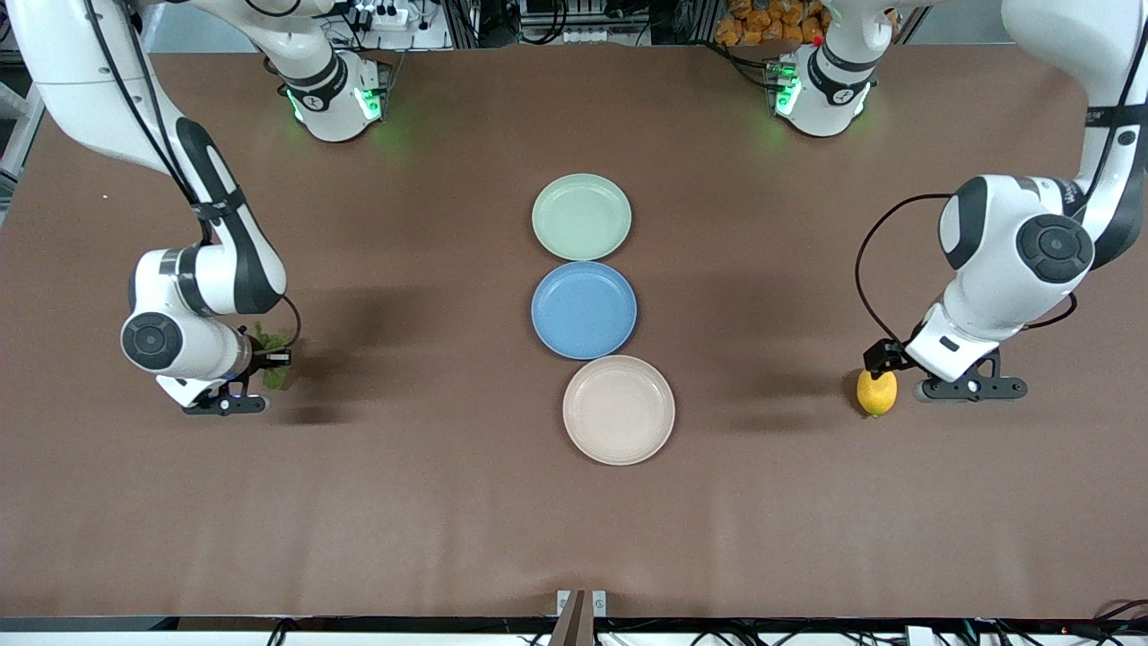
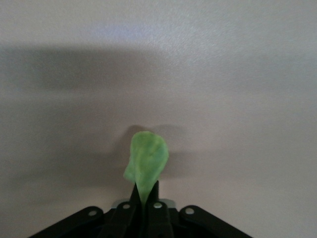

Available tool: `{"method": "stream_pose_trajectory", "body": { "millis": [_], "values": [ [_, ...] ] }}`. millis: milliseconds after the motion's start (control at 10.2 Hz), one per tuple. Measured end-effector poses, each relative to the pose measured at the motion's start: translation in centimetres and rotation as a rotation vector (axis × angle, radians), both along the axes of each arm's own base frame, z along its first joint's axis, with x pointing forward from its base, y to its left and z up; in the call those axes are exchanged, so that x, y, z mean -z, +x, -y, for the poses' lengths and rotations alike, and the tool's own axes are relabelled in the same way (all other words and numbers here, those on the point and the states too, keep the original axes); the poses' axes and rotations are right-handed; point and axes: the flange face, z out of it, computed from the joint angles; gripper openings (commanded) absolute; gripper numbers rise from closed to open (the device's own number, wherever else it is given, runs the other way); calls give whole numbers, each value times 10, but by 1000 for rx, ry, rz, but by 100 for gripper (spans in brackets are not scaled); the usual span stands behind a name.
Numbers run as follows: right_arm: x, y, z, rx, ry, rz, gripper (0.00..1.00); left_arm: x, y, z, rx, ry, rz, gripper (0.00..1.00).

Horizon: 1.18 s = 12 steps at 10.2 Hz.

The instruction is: Pick lemon and lettuce from plates

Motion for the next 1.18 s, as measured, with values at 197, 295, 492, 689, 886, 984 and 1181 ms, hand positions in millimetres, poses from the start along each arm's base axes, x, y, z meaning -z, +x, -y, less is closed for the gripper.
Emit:
{"method": "stream_pose_trajectory", "body": {
  "millis": [197,295,492,689,886,984,1181],
  "values": [
    [-1,2,-1,-2,0,4,100,-28,-7,17,-23,2,-13,100],
    [-6,5,-1,-2,0,14,100,-42,-15,28,-34,-5,-36,100],
    [-28,13,0,3,-8,18,100,-79,-30,37,-47,-25,-66,100],
    [-68,22,2,23,-15,3,100,-112,-40,44,-38,-17,-53,100],
    [-118,32,1,62,12,17,100,-141,-47,39,-45,-7,-67,100],
    [-142,35,1,71,20,39,100,-158,-51,37,-49,-3,-70,100],
    [-188,37,-1,84,40,103,100,-189,-65,38,-50,2,-61,100]
  ]
}}
